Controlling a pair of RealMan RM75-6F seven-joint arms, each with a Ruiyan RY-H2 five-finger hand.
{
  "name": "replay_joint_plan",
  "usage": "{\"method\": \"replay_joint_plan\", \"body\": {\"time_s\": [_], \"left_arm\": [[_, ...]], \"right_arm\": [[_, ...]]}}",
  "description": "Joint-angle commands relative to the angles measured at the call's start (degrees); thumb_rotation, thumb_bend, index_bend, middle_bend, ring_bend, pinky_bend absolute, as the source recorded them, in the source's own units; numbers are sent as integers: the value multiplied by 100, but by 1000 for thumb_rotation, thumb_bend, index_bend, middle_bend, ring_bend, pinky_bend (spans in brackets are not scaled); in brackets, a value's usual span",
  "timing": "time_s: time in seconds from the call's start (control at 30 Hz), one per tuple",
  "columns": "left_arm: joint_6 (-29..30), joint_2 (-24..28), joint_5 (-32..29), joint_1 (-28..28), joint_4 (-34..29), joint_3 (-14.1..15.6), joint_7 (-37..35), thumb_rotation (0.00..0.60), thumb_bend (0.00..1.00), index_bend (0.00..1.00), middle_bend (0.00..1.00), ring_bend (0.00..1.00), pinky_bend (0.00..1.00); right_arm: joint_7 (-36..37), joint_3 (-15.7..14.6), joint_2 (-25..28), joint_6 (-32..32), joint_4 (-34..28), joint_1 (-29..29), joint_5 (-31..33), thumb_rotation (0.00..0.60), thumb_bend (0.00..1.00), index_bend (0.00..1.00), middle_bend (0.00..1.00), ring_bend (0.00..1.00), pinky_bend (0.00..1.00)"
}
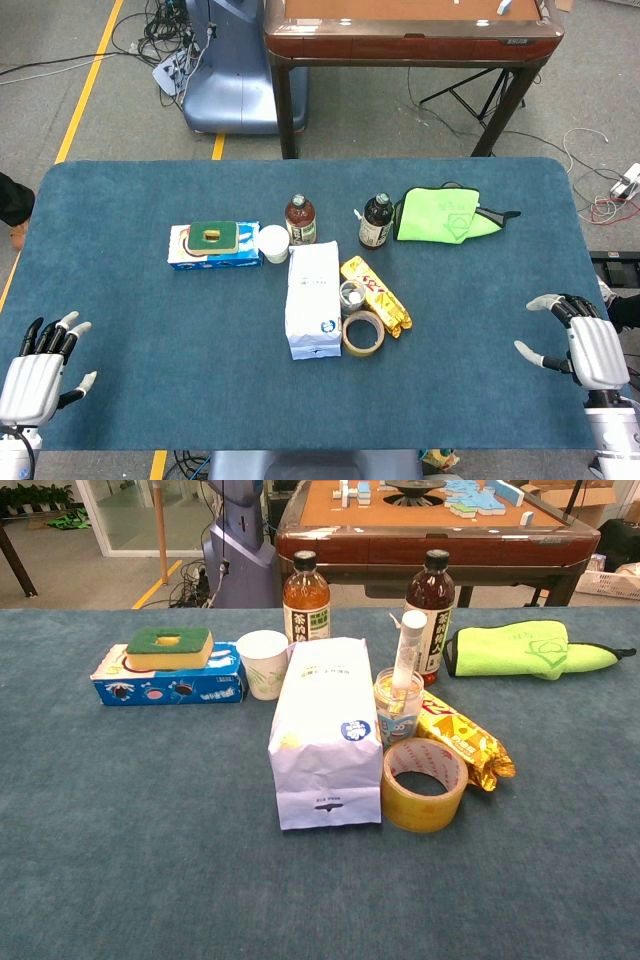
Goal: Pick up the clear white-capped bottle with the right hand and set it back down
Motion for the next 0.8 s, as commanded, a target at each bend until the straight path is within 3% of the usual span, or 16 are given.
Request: {"method": "replay_joint_plan", "body": {"time_s": [0.03,0.37,0.57,0.8], "left_arm": [[-5,-4,-11,0,5,1,-6,600,267,194,96,109,4],[31,-9,19,15,19,20,-49,600,267,194,96,109,4],[68,-9,26,45,39,36,-108,600,267,194,96,109,4],[154,26,37,106,72,52,-191,600,267,194,96,109,4]], "right_arm": [[-18,0,-7,-21,-4,14,5,600,219,391,354,253,198],[-224,147,98,-302,-316,319,-32,600,219,391,354,253,198],[-706,423,137,-940,-781,815,406,600,219,391,325,230,198],[-1154,751,-189,-1626,-888,1512,874,600,246,391,325,230,198]]}}
